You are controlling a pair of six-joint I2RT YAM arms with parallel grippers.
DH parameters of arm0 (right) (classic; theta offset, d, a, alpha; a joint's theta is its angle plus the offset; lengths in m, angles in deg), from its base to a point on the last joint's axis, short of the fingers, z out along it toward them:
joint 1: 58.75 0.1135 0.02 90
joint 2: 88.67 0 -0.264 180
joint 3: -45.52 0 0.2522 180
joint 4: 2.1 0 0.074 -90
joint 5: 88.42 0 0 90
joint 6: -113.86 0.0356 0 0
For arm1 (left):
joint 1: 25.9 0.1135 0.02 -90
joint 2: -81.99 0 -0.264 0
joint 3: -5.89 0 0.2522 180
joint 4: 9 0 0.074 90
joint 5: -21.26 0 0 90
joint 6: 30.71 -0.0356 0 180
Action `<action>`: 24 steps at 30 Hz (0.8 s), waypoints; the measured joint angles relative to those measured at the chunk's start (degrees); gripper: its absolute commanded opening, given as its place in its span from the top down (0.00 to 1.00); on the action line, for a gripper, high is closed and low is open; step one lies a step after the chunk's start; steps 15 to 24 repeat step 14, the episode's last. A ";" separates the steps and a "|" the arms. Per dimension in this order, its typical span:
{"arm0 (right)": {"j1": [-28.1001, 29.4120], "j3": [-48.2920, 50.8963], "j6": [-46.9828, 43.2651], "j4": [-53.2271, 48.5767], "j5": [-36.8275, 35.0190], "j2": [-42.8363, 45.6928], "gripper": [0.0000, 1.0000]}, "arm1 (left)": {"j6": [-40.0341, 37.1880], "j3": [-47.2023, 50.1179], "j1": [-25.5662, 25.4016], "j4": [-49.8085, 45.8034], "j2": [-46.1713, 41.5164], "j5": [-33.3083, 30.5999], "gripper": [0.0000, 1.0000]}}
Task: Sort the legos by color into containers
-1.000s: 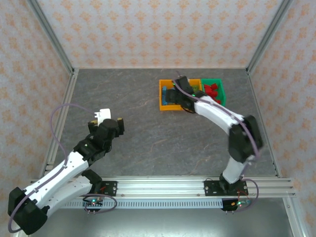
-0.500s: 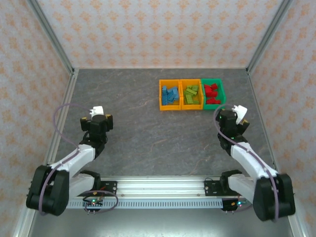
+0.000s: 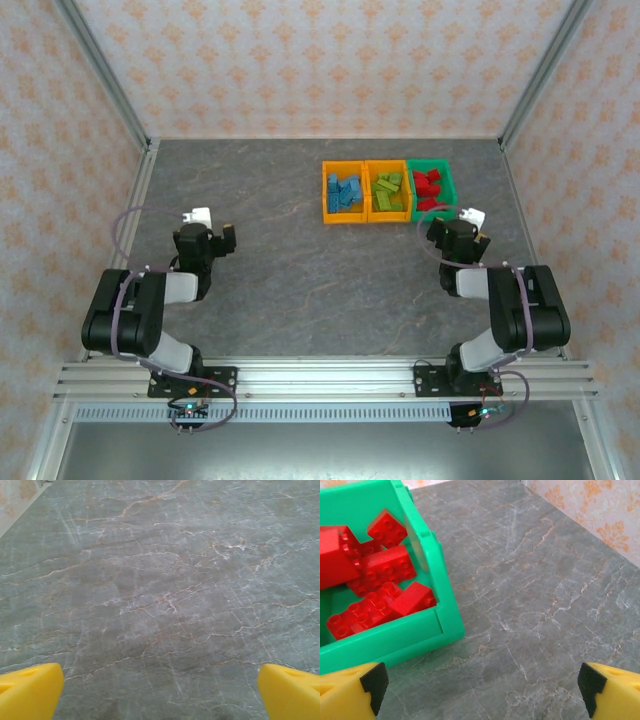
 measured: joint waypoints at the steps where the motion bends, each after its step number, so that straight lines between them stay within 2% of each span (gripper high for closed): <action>1: 0.00 0.00 -0.17 0.46 0.31 0.00 0.01 | 0.00 0.00 -0.22 0.13 -0.02 0.20 0.00; 12: 0.11 0.00 -2.23 1.60 3.74 -0.02 0.01 | 0.00 -0.68 -0.61 0.57 -0.02 0.79 0.00; 24: 0.11 0.00 -2.43 1.62 4.04 -0.02 0.01 | 0.00 -0.72 -0.61 0.59 -0.02 0.79 0.00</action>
